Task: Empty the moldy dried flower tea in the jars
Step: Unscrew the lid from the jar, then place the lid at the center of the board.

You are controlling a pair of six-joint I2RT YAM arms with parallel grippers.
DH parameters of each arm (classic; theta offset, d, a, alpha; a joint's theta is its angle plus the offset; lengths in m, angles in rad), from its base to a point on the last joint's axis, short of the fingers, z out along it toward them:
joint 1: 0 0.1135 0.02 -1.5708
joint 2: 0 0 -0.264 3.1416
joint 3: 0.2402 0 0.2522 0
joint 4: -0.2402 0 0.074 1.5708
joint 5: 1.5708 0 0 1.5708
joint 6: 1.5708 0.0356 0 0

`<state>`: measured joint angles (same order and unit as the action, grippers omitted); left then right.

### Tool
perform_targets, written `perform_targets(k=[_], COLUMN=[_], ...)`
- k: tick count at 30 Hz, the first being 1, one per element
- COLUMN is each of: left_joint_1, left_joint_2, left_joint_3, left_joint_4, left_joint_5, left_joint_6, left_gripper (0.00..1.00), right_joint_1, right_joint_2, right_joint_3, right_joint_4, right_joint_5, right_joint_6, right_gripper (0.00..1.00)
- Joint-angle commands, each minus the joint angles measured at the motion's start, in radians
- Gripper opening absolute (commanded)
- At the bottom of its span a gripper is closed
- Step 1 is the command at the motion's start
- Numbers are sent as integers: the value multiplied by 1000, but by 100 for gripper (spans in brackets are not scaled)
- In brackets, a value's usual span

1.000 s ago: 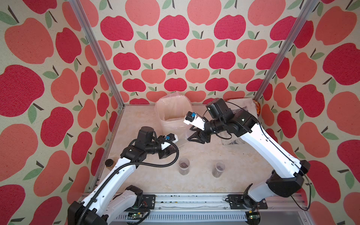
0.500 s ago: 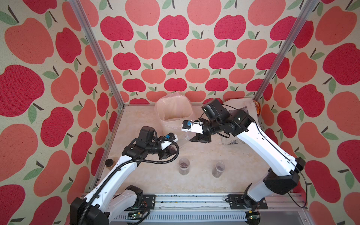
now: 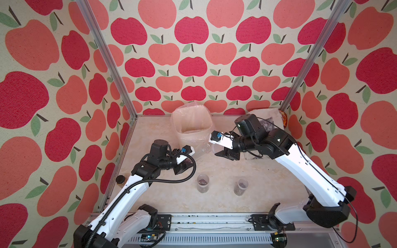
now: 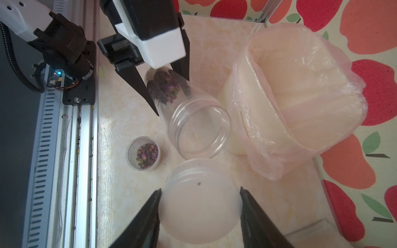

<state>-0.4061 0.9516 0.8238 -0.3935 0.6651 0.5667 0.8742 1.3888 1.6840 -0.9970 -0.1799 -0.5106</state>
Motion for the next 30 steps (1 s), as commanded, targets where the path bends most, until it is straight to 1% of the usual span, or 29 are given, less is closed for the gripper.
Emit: perform_targets(k=[1, 8, 11, 13, 22, 30], left_joint_1=[1, 1, 2, 2, 2, 2], left_joint_2=[-40, -81, -101, -111, -148, -152], left_joint_3=[-18, -40, -58, -64, -69, -74], left_joint_4=[70, 123, 155, 167, 165, 175], left_joint_5=[-55, -97, -99, -99, -101, -93], left_joint_6=[-59, -113, -129, -136, -140, -140], left_gripper=[11, 11, 11, 11, 11, 11], right_joint_1=[-39, -153, -186, -199, -231, -248], right_joint_2=[-33, -57, -25, 14, 210, 327], right_joint_3=[-119, -348, -398, -411, -412, -434], right_joint_4=[82, 253, 317, 338, 369, 430], right_joint_5=[35, 22, 18, 28, 63, 67], right_joint_6=[180, 497, 612, 665, 809, 882], right_gripper=[28, 30, 30, 30, 31, 32])
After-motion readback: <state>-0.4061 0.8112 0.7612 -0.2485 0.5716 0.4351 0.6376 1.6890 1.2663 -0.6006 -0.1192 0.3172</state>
